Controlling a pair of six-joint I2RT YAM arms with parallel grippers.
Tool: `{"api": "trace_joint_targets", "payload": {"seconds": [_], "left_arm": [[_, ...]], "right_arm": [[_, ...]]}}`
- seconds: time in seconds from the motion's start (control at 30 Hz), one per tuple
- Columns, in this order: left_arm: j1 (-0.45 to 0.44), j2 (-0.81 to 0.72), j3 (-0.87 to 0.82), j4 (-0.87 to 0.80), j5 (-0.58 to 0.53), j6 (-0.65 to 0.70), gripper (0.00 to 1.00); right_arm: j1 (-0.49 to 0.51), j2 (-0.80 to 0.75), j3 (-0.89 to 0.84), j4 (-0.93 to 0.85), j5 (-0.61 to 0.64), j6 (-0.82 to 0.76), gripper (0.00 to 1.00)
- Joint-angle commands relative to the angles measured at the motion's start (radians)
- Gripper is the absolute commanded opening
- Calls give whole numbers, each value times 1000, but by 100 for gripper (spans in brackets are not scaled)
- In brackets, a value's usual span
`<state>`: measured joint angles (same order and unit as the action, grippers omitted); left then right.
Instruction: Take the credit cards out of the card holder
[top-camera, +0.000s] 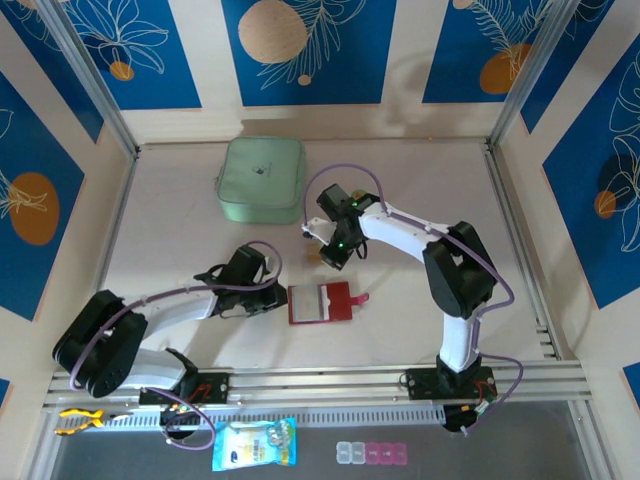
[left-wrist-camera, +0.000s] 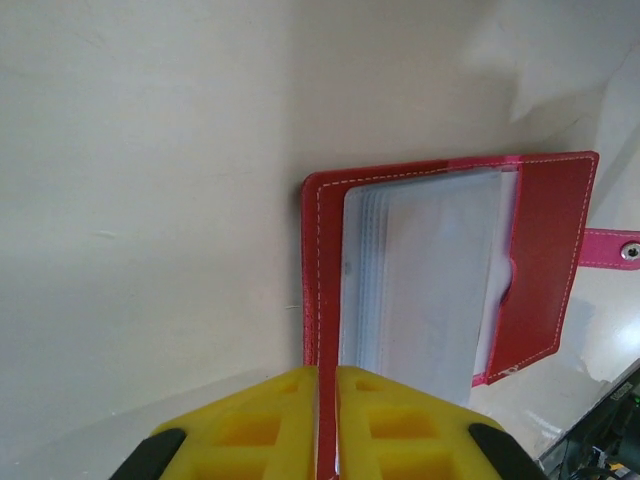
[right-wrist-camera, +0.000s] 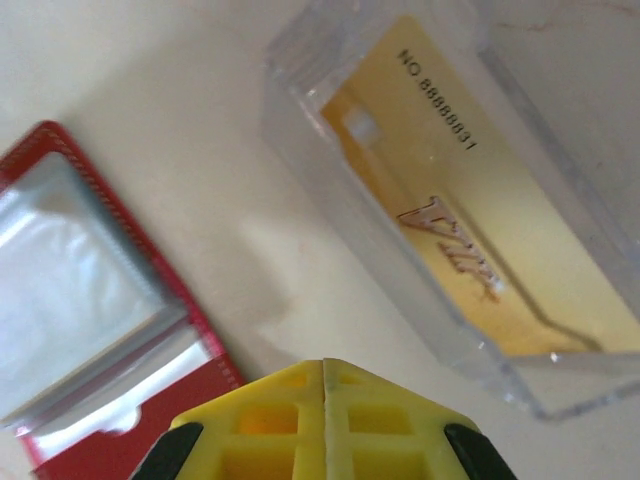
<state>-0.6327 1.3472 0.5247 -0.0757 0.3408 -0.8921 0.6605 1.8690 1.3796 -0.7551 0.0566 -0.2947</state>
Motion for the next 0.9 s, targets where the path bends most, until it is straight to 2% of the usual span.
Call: {"api": "trace_joint_targets", "payload": {"seconds": [0.0, 0.23, 0.5, 0.57, 0.7, 0.87], "left_arm": [[-21, 22, 25, 39, 21, -19, 12], [-47, 70, 37, 59, 18, -30, 12], [-61, 81, 28, 58, 4, -32, 11], [-65, 82, 24, 62, 5, -36, 10], [-70, 87, 17, 68, 7, -37, 10], [-69, 90, 17, 52, -2, -34, 10]], "right_arm": [[18, -71, -27, 1, -49, 93, 6], [53, -143, -109, 71, -77, 336, 5], [75, -188, -224, 222, -115, 779, 2], [98, -201, -251, 252, -117, 849, 2], [135, -207, -268, 248, -115, 955, 3], [164, -185, -252, 212, -148, 994, 7]]}}
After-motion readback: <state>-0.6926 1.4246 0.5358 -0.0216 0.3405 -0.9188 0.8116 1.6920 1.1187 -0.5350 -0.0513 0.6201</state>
